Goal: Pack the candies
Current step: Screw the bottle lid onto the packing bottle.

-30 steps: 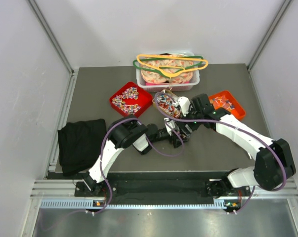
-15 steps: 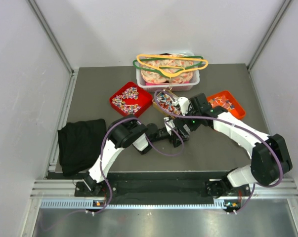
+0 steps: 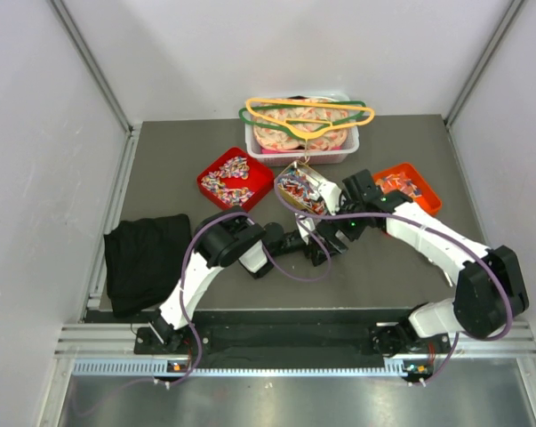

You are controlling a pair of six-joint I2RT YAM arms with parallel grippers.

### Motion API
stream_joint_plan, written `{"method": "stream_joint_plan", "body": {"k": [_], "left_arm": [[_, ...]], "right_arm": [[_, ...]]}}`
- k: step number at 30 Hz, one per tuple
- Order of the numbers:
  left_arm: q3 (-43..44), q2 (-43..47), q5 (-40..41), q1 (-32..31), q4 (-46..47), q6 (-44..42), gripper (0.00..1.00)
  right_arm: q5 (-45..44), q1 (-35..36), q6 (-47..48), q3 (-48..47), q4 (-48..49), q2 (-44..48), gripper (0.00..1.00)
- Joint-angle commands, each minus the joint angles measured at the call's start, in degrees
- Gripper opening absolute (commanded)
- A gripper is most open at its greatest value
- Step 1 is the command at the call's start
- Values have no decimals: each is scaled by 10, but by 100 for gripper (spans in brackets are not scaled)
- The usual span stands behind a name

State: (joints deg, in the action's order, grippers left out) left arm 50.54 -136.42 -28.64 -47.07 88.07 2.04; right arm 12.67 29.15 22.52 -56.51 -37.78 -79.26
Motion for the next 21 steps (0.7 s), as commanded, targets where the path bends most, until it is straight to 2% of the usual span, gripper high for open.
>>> {"method": "stream_joint_plan", "body": {"k": [1, 10, 15, 21], "left_arm": [[-13, -34, 7, 0, 92, 52, 98], [-13, -34, 4, 0, 92, 50, 98], [-13, -34, 3, 0, 93, 50, 98], [-12, -34, 3, 0, 93, 50, 98]], "right_arm": [[-17, 7, 55, -36, -22, 10, 99], [-24, 8, 134, -83, -37, -12, 99], [25, 7, 178, -134, -98, -61, 99], [41, 7, 198, -171, -114, -99, 99]]}}
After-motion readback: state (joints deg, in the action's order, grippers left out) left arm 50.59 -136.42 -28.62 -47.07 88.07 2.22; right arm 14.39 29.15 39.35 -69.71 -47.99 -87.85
